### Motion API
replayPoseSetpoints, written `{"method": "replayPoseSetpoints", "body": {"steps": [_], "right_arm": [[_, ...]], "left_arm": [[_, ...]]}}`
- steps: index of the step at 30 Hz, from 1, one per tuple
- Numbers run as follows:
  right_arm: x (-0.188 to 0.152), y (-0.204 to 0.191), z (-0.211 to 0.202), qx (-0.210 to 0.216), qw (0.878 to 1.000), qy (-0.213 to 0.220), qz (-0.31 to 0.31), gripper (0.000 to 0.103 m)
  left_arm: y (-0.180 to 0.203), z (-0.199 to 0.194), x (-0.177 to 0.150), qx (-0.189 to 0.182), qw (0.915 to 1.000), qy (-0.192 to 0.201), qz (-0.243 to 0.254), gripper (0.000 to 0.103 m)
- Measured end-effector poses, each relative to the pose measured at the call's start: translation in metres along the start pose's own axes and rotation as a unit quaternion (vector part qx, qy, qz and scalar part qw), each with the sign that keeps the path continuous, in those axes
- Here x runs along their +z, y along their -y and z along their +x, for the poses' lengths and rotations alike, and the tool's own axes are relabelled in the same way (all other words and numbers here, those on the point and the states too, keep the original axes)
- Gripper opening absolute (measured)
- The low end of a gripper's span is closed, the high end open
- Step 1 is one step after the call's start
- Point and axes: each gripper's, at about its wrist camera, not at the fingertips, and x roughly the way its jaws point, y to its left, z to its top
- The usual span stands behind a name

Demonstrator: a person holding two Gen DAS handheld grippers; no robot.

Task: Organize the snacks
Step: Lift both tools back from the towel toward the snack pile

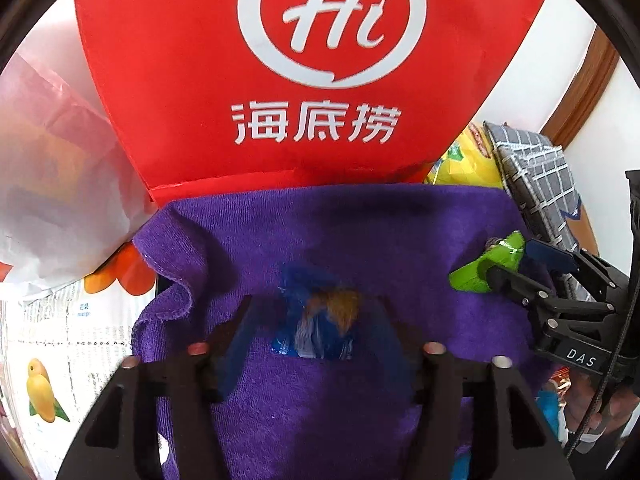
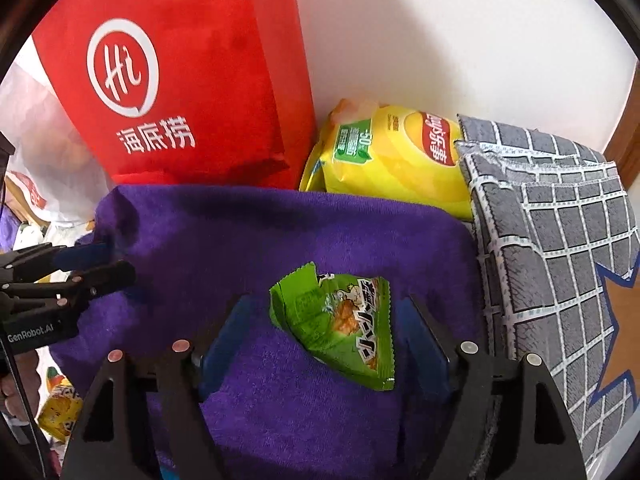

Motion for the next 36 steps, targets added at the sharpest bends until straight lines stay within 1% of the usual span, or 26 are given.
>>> {"method": "replayPoseSetpoints", "body": {"steps": [2,5,7,10,11,12,13,15,18,21,23,25,28,29,31,33,36], "right_arm": [[0.001,-0.001,-0.008,-0.001,1.000,0.009,-0.002,0.078],[0.003,-0.006,-0.024,-0.020,1.000,0.023,-0.004,0.081],[0.003,-0.005,-0.035,-0.032,0.999,0.030,-0.001,0.081],[-0.005,-0.003,-0.059,-0.051,0.998,0.041,0.010,0.081],[-0.007,-0.004,-0.067,-0.056,0.997,0.043,0.006,0.081],[-0.011,-0.003,-0.073,-0.062,0.997,0.042,0.003,0.081],[-0.015,-0.004,-0.082,-0.071,0.997,0.044,0.002,0.081],[-0.021,-0.004,-0.094,-0.081,0.995,0.052,0.002,0.081],[-0.036,-0.002,-0.118,-0.095,0.993,0.063,0.008,0.081],[-0.050,-0.002,-0.140,-0.091,0.993,0.079,0.010,0.081],[-0.061,-0.001,-0.154,-0.089,0.992,0.088,0.014,0.081],[-0.074,0.000,-0.169,-0.085,0.992,0.095,0.017,0.081],[-0.089,0.002,-0.180,-0.071,0.993,0.095,0.025,0.081],[-0.096,0.004,-0.185,-0.069,0.992,0.098,0.031,0.081],[-0.108,0.009,-0.193,-0.071,0.992,0.100,0.040,0.081],[-0.118,0.013,-0.197,-0.067,0.992,0.095,0.045,0.081],[-0.137,0.023,-0.200,-0.048,0.993,0.093,0.063,0.081]], "left_arm": [[0.000,-0.008,0.001,-0.001,0.9999,0.010,0.001,0.067],[0.001,-0.018,0.002,0.005,0.9998,0.017,0.006,0.069],[0.002,-0.027,0.003,0.015,0.9995,0.025,0.009,0.071],[0.008,-0.042,0.002,0.030,0.9985,0.042,0.020,0.079],[0.011,-0.047,0.001,0.037,0.9977,0.049,0.028,0.080],[0.017,-0.054,-0.002,0.053,0.9959,0.058,0.045,0.081],[0.021,-0.058,-0.003,0.064,0.9944,0.063,0.055,0.084],[0.031,-0.070,-0.005,0.080,0.9917,0.070,0.072,0.086],[0.041,-0.088,-0.012,0.078,0.9914,0.071,0.078,0.088],[0.049,-0.107,-0.024,0.068,0.9916,0.085,0.070,0.088],[0.049,-0.121,-0.034,0.046,0.9928,0.095,0.056,0.088],[0.051,-0.136,-0.046,0.040,0.9920,0.110,0.048,0.088],[0.059,-0.154,-0.068,0.049,0.9887,0.133,0.050,0.088],[0.061,-0.159,-0.075,0.050,0.9879,0.137,0.052,0.088],[0.066,-0.168,-0.091,0.063,0.9866,0.141,0.053,0.088],[0.067,-0.172,-0.104,0.083,0.9868,0.130,0.048,0.088],[0.064,-0.174,-0.120,0.083,0.9893,0.114,0.038,0.088]]}}
